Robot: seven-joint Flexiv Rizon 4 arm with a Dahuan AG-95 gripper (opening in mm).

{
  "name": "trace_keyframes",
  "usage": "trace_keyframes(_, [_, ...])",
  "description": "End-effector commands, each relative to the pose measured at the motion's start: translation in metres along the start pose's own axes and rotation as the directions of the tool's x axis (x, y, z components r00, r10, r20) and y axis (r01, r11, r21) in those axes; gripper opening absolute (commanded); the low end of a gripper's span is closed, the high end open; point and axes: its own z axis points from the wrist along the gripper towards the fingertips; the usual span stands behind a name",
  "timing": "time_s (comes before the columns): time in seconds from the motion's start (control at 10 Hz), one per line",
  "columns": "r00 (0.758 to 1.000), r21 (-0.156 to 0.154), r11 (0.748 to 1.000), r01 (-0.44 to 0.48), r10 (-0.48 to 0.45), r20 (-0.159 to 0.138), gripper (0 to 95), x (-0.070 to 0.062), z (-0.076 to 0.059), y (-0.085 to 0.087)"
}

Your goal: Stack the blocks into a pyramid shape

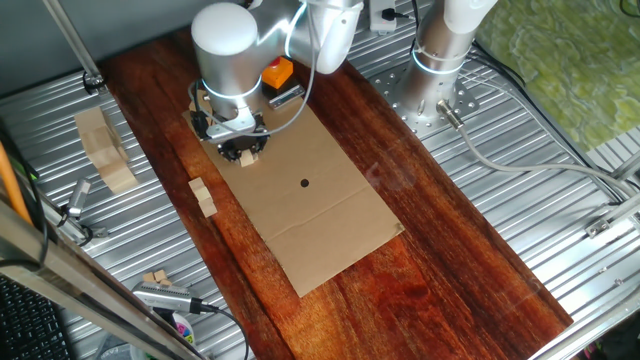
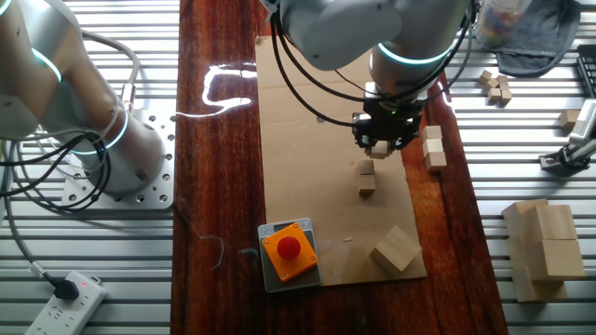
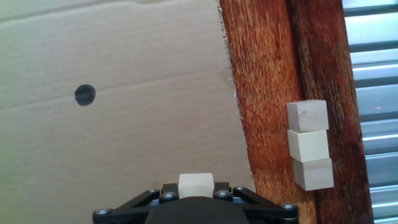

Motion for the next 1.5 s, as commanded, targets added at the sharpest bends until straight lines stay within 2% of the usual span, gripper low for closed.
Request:
trace_keyframes(0.1, [1.000, -0.003, 1.000, 0.005, -0.005, 0.001, 0.0, -0.0002, -0.0008, -0.0004])
trace_keyframes(0.3, [1.000, 0.001, 1.000, 0.007, -0.007, -0.014, 0.0, -0.0002, -0.0010, -0.0009])
trace_keyframes(0.5, [1.000, 0.000, 1.000, 0.007, -0.007, -0.014, 0.0, -0.0002, -0.0014, -0.0017])
trace_keyframes(0.6, [1.000, 0.000, 1.000, 0.019, -0.019, -0.023, 0.0, -0.0002, -0.0014, -0.0017])
trace_keyframes(0.7, [0.998, -0.001, 0.999, 0.042, -0.042, -0.045, 0.0, -0.0002, -0.0014, -0.0017])
trace_keyframes(1.5, [0.999, -0.012, 0.999, 0.030, -0.030, -0.026, 0.0, -0.0002, -0.0014, -0.0017])
